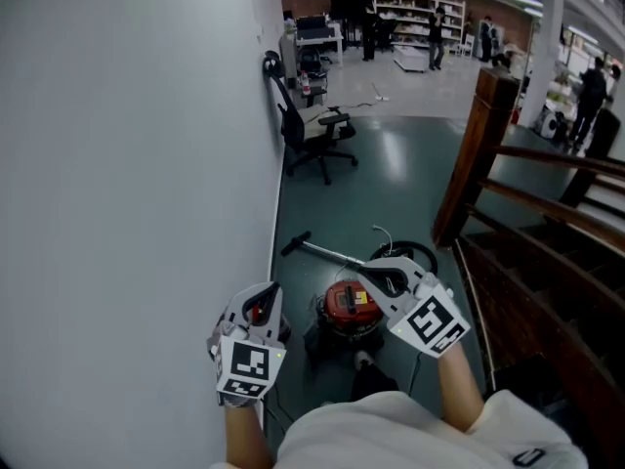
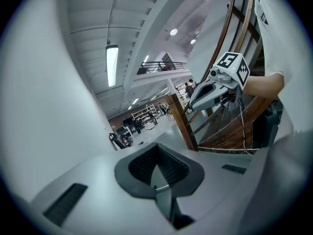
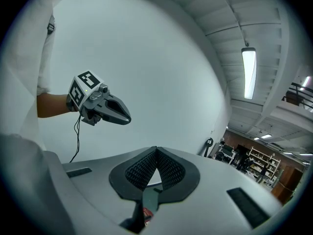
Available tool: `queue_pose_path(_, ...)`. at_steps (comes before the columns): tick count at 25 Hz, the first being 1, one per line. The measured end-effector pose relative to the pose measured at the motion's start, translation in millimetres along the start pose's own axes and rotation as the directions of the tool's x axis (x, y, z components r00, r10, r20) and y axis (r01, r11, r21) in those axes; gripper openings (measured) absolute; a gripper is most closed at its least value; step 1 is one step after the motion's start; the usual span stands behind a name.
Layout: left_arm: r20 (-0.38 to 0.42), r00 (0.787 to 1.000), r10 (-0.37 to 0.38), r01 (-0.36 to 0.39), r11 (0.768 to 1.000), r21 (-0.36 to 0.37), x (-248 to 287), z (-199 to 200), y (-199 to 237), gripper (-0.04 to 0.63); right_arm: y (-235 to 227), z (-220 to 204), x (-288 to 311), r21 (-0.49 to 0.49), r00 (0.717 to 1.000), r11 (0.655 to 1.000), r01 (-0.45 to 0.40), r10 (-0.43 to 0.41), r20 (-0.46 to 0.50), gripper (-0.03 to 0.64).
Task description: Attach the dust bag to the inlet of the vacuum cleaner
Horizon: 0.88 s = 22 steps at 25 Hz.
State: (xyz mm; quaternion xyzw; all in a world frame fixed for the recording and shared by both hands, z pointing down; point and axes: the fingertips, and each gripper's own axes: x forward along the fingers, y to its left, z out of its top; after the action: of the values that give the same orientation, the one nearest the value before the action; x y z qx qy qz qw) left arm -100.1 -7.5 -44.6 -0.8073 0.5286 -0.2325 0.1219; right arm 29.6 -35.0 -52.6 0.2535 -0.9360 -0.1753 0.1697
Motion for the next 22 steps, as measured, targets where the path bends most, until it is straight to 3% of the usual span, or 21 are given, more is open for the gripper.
queue_pose_path(22,-0.016,1.0,0.006,-0.006,1.0,-0.003,-3,-22,9,0.002,12,-2,21,0.007,1.0,1.0,-0.027,0.027,-0.015,0.028)
